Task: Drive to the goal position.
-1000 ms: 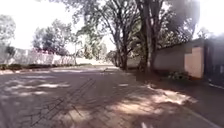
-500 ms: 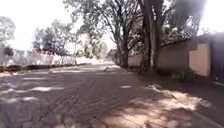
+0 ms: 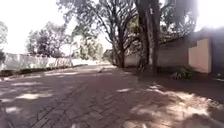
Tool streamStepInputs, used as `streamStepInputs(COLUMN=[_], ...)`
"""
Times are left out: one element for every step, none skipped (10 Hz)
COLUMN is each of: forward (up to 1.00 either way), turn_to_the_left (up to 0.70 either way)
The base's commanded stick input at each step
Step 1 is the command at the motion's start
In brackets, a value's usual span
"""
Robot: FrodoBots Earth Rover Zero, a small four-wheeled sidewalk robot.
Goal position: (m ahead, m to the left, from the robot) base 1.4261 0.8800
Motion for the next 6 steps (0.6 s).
streamStepInputs(forward=[0.7,0.7,0.7,0.7,0.7,0.7], turn_to_the_left=[0.0,0.0,0.0,0.0,0.0,0.0])
